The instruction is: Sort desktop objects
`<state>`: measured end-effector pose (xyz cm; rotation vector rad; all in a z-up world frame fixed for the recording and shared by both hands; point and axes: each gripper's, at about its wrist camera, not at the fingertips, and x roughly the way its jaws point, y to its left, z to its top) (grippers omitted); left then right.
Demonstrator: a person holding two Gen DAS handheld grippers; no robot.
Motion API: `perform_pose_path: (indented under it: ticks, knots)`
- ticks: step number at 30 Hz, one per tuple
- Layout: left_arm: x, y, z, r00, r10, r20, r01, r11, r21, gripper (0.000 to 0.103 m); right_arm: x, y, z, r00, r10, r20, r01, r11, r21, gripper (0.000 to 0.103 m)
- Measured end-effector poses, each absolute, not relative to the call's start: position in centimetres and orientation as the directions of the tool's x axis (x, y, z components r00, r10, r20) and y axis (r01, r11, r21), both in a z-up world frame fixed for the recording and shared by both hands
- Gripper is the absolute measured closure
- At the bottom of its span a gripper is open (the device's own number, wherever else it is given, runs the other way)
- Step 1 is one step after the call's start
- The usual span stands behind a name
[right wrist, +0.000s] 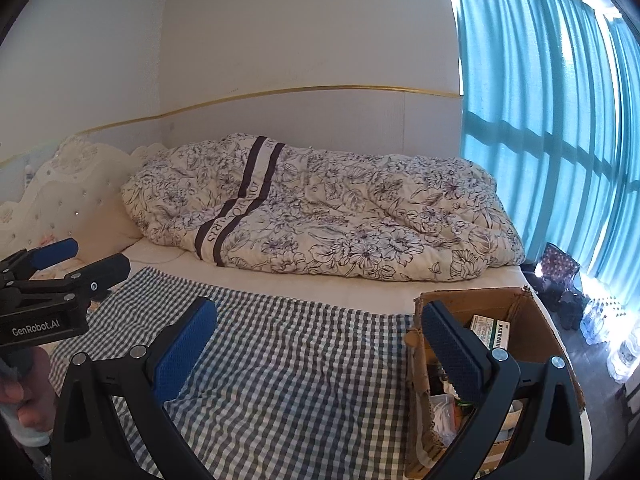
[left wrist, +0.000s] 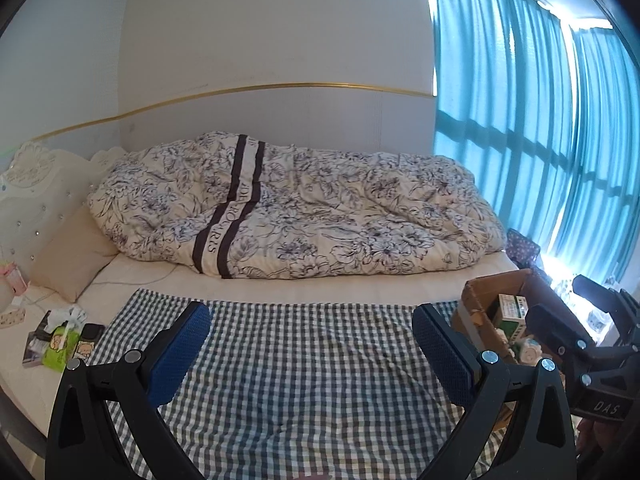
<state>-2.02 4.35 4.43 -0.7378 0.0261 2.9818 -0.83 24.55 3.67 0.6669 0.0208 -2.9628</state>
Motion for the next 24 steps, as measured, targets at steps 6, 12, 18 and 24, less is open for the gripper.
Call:
perform_pose_path:
  ticks: [6, 12, 18, 24]
  knots:
    - [-2.1, 4.1, 4.26, -0.881, 0.052, -0.471, -0.06, -0.998, 0.002, 0.0, -1.17, 24.23, 3.46, -0.895, -0.105, -0.433, 0.106, -0.994, 0.021, 0.0]
    - [-2.07, 4.3, 4.16, -0.881, 0.055, -0.471, -0.067, -0.998, 0.008, 0.0, -1.54, 24.21, 3.02, -0.888, -0.093, -0.451, 0.098, -0.995, 0.011, 0.0]
    - [-2.15, 4.23, 4.16, -0.88, 0.058, -0.471, -0.068, -0.998, 0.004, 0.0, -1.76, 24.16, 2.99, -0.889, -0.088, -0.449, 0.095, -0.995, 0.008, 0.0]
    - [-2.16, 4.2, 4.18, -0.88, 0.062, -0.47, -0.072, -0.997, 0.003, 0.0, -1.85, 24.32, 2.74, -0.886, -0.088, -0.455, 0.094, -0.996, 0.01, 0.0]
